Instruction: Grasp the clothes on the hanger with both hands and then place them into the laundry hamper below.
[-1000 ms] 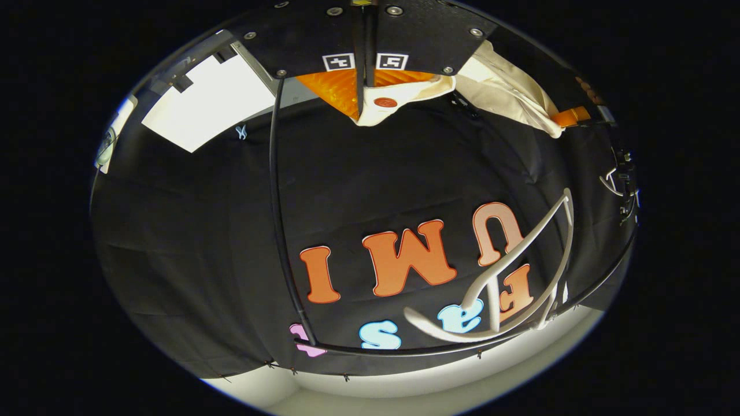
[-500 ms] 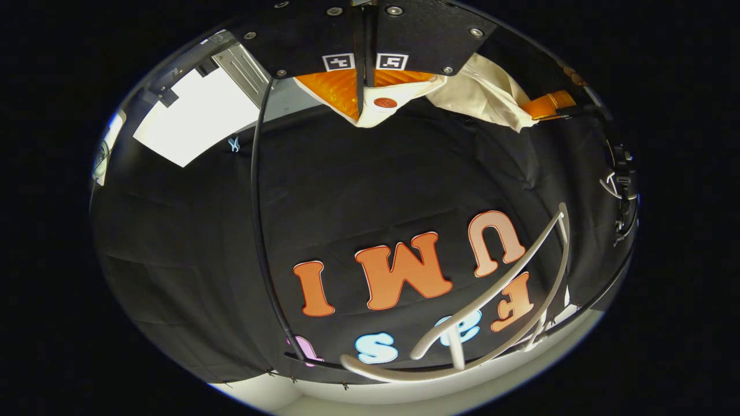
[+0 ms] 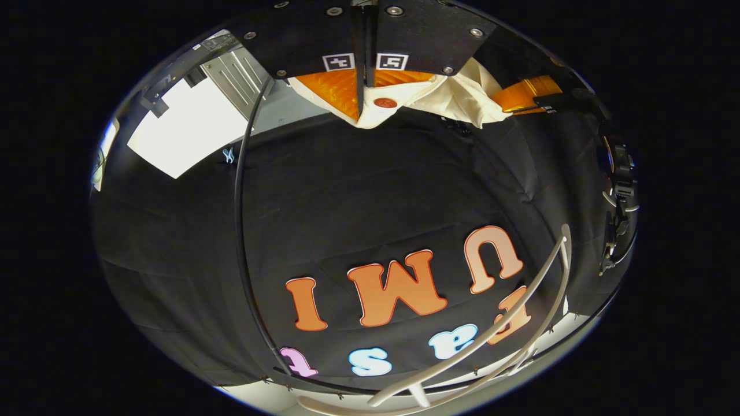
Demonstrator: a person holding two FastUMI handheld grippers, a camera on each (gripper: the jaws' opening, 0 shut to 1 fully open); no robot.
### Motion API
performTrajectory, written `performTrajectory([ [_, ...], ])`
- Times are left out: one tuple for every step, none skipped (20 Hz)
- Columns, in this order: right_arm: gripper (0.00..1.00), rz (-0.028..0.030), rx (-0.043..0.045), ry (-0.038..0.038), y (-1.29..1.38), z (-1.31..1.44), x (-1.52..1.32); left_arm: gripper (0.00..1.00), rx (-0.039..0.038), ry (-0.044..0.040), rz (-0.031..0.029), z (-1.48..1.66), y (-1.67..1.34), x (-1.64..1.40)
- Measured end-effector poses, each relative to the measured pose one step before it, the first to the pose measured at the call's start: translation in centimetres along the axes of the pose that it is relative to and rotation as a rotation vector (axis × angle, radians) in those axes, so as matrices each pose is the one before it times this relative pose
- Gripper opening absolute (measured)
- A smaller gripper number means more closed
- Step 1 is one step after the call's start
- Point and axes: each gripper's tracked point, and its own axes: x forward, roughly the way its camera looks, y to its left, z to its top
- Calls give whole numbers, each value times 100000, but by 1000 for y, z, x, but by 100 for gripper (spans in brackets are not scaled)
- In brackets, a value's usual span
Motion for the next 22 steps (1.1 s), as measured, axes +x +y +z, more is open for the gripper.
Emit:
performTrajectory([
  [0, 19, 23, 1136, -60, -729, 171, 7, -245, 1967, -236, -890, -171, 303],
  [0, -259, -200, 1230, 29, -658, 247, 7, 167, 1855, -141, -1048, -267, 309],
  [0, -1056, -484, 1372, -389, -806, 288, 7, 456, 1730, 54, -629, -61, 475],
  [0, -1179, -361, 1110, -361, -779, 294, 7, 640, 1613, 64, -661, -79, 196],
  [0, -965, -111, 1554, -450, -947, 402, 7, 703, 1444, -94, -365, -193, 235],
  [0, -693, 344, 1978, -323, -914, 467, 7, 539, 1952, -136, -383, -91, 31],
  [0, -742, 651, 2072, -378, -1007, 444, 7, 636, 2929, 226, -475, 24, 210],
  [0, -1257, 590, 2075, -457, -856, 349, 7, -5, 4193, 998, -893, 209, 435],
  [0, -1299, 406, 1722, -513, -814, 310, 7, -725, 3318, 121, -1374, 29, 886],
  [0, -976, 141, 1573, -396, -675, 313, 7, -913, 3253, -85, -1050, 150, 868],
  [0, -624, -137, 1799, -251, -837, 430, 7, -447, 2902, -3, -999, -66, 759],
  [0, -768, -19, 1776, -334, -745, 336, 7, 253, 2700, 195, -815, 4, 478],
  [0, -856, 203, 1112, -253, -468, 156, 7, 968, 2920, 232, -767, 62, 287],
  [1, -932, 150, 1319, -191, -516, 206, 7, 1139, 2704, -125, -755, -22, 211],
  [1, -459, -205, 1538, -141, -555, 427, 7, 692, 2247, -38, -460, -54, 482],
  [2, 560, -1101, 2118, 216, -651, 232, 7, 83, 2058, 176, -413, 25, 419],
  [2, 336, -1484, 1754, 140, -632, 299, 7, -196, 2217, 307, -422, 0, 340],
  [2, 219, -1399, 950, 296, -354, 292, 7, -194, 1794, 93, -546, 66, 349],
  [2, 166, -1020, 819, 137, -334, 368, 7, -13, 1769, 376, -321, 61, 376],
  [2, 270, -436, 1240, 236, -568, 421, 9, 398, 1853, 263, -486, 164, 387],
  [2, 200, -50, 1341, 183, -491, 513, 7, 651, 2194, 523, -371, 184, 585],
  [2, 134, -86, 1424, 202, -575, 603, 7, 606, 2028, 557, -528, 14, 592],
])
